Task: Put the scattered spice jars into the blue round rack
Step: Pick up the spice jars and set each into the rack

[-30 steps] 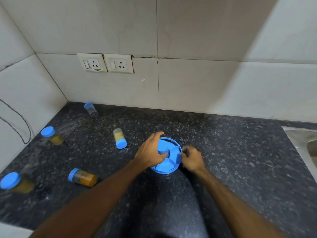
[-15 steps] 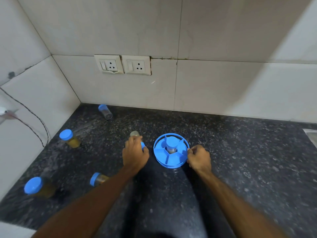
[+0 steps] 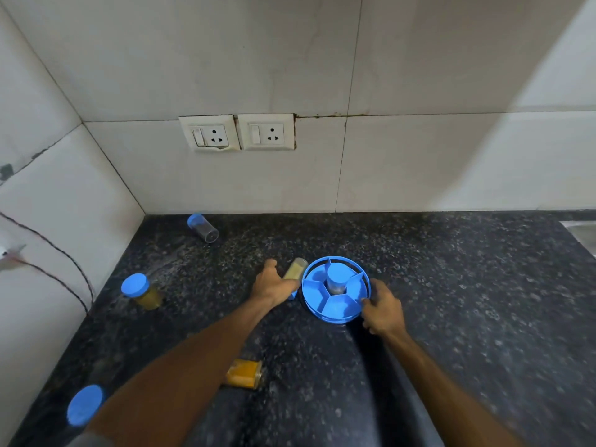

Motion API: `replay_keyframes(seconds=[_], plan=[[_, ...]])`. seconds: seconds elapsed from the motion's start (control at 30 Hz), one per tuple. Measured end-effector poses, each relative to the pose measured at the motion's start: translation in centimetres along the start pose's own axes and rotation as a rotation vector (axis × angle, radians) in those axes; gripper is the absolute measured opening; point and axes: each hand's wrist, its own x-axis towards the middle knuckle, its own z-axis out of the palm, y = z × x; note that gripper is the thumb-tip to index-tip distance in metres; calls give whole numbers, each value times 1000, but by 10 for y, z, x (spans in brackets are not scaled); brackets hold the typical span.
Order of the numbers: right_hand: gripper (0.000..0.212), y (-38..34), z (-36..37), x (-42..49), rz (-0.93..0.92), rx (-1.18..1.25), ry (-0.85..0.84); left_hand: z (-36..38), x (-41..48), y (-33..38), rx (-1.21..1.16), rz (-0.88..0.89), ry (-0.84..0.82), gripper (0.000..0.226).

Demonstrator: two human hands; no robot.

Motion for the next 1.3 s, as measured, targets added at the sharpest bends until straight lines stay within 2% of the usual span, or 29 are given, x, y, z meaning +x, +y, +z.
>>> replay_keyframes(seconds=[0.13,0.3,0.4,0.57,0.77,0.9,1.13,1.2,1.3], plan=[[46,-5,7,-10,24,47,25,-4,-4,-10,-37,101,108,67],[49,-15,6,-16,38,51,14,-14,-11,-5,-285,371,244,62],[50,-20,5,-19,30,37,-15,-15,-16,9,-351,526,239,54],[54,-24,2,-22,49,5,-71,-8,-11,19,-97,706,123,34],[55,-22,2,-21,43,1,-86,-7,-15,7,81,760,7,44],[55,-20,5,-25,31,30,-83,-16,-30,-16,58,621,54,48],[50,-12,12,-48,-34,55,-127,-44,-75,-78,227,456,123,33],[46,-8,15,-57,-68,41,-157,-56,-93,-95,256,330,116,41],[42,-1,18,-74,-85,30,-208,-68,-119,-121,357,118,-51,67]])
